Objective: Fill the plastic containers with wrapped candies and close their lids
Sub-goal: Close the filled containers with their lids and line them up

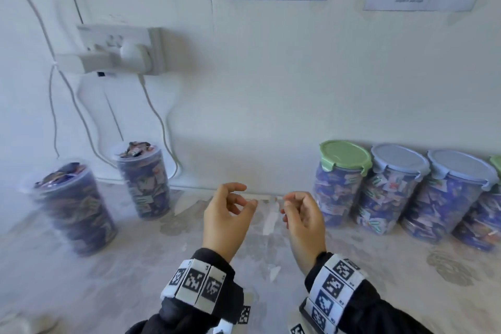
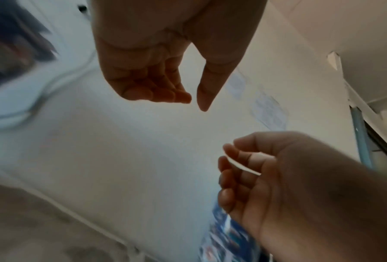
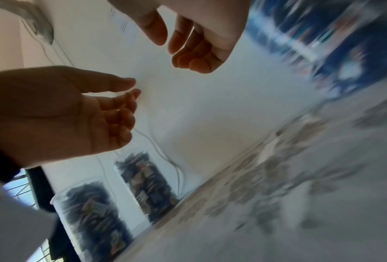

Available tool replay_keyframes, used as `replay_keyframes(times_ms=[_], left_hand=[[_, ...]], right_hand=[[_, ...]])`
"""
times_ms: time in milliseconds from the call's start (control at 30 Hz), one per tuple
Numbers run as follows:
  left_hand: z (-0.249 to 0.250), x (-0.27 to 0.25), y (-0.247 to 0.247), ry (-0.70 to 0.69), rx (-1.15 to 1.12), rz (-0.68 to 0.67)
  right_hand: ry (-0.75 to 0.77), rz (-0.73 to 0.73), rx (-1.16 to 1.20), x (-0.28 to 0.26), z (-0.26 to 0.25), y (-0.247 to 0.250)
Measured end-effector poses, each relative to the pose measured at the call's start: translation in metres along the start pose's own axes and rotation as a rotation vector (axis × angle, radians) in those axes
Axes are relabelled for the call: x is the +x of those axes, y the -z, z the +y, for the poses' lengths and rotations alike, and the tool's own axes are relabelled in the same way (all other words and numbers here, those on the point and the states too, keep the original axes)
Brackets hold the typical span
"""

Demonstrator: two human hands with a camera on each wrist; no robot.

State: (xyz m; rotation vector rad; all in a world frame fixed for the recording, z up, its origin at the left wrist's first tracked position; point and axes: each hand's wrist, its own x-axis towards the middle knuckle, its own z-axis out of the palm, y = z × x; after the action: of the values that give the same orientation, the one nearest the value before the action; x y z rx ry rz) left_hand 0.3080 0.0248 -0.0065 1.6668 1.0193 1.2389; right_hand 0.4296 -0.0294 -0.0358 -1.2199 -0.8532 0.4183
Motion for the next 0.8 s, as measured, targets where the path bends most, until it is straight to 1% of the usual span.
replay_keyframes(times_ms=[67, 133, 233, 300, 333, 400, 467, 567, 633, 700, 800], left_hand=[[-0.005, 0.000, 0.040, 0.016, 0.029, 0.131], [-0.014, 0.002, 0.083, 0.024, 0.106, 0.303], [-0.027, 0.007, 0.146, 0.109, 0.242, 0.576], [-0.035, 0.013, 0.184, 0.179, 0.290, 0.655], [-0.039, 0.017, 0.201, 0.199, 0.314, 0.660], [-0.054, 0.027, 0.231, 0.199, 0.310, 0.617], [-0.070, 0.037, 0.254, 0.183, 0.234, 0.533], [-0.081, 0.049, 0.275, 0.199, 0.100, 0.402], [-0.085, 0.059, 0.285, 0.206, 0.041, 0.308], [-0.088, 0.067, 0.292, 0.184, -0.020, 0.230], [-0.090, 0.075, 0.300, 0.181, -0.041, 0.189]], right_hand=[[-0.017, -0.082, 0.010, -0.005, 0.000, -0.035], [-0.022, -0.181, 0.007, -0.011, 0.001, -0.072], [-0.029, -0.367, -0.056, -0.020, 0.004, -0.128], [-0.029, -0.485, -0.100, -0.025, 0.008, -0.165], [-0.040, -0.533, -0.105, -0.027, 0.010, -0.183], [-0.076, -0.597, -0.091, -0.030, 0.010, -0.219], [-0.126, -0.635, -0.048, -0.030, 0.008, -0.250], [-0.144, -0.703, -0.032, -0.029, 0.003, -0.288], [-0.173, -0.731, -0.003, -0.029, -0.002, -0.306], [-0.188, -0.751, 0.014, -0.029, -0.005, -0.318], [-0.196, -0.763, 0.054, -0.028, -0.008, -0.325]])
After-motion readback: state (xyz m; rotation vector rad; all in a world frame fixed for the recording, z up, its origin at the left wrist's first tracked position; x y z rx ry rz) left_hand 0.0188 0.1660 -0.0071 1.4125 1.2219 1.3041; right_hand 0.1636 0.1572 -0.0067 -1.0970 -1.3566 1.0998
